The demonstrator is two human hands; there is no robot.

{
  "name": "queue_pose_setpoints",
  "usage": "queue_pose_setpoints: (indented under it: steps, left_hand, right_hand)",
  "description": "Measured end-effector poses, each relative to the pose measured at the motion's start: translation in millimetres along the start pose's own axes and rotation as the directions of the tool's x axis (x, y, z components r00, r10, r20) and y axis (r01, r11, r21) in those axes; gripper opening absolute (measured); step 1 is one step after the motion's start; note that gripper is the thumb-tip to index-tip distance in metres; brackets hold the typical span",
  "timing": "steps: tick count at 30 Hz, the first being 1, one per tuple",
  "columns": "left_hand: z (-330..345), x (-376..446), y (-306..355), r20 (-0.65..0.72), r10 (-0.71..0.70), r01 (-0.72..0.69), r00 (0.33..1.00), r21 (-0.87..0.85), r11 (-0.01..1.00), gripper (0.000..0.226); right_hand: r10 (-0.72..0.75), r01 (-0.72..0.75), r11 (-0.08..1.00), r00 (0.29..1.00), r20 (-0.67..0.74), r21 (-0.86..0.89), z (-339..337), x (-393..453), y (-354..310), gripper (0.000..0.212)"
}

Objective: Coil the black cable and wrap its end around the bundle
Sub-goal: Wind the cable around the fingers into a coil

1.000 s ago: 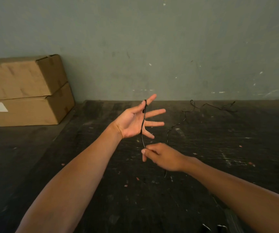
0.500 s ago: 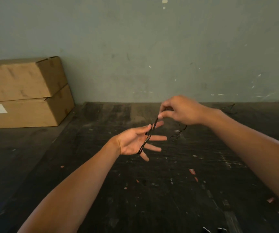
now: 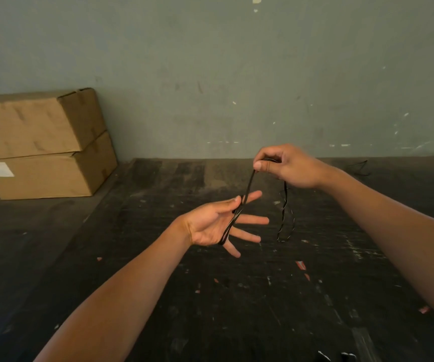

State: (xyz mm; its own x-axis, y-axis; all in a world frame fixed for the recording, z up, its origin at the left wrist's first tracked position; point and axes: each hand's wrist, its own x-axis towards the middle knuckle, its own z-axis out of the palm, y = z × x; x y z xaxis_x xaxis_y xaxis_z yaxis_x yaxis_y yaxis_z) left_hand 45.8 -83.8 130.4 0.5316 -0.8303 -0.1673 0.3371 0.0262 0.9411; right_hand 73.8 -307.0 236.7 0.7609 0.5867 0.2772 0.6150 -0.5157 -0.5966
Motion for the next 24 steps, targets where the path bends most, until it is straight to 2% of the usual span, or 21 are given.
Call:
queue_pose_setpoints:
  steps: [6,11,15,20,22,24]
  left_hand:
    - [1,2,-1,-0.011,0.013,-0.013,1.000,-0.025,1.000,0.048]
    - [11,3,2,0.100,0.028,-0.025,0.995,-0.033,0.999,0.051]
    - [22,4,11,0.209,0.031,-0.032,0.978,0.003,0.999,0.052]
    - [29,3,34,0.222,0.130,-0.125,0.966,-0.035,0.992,0.052]
    - [27,2,42,0.189,0.157,-0.155,0.969,-0.024,0.988,0.051]
    - [26,2,47,0.160,0.169,-0.166,0.973,-0.030,0.986,0.051]
  right_hand:
    - [0.005,-0.004,0.999,1.000,-0.022,0.041,3,2,6,0.009]
    - [0.034,-0.032,0.998,0.999,-0.028,0.063,6,2,16,0.008]
    - [0.096,-0.080,0.978,0.992,-0.079,0.191,16,0,34,0.009]
    - [0.167,-0.166,0.957,0.986,0.016,0.238,63,-22,73,0.022]
    - [0.264,-0.273,0.915,0.962,0.072,0.296,92,-34,81,0.024]
    - [0.326,-0.348,0.894,0.937,0.124,0.283,118,-43,82,0.027]
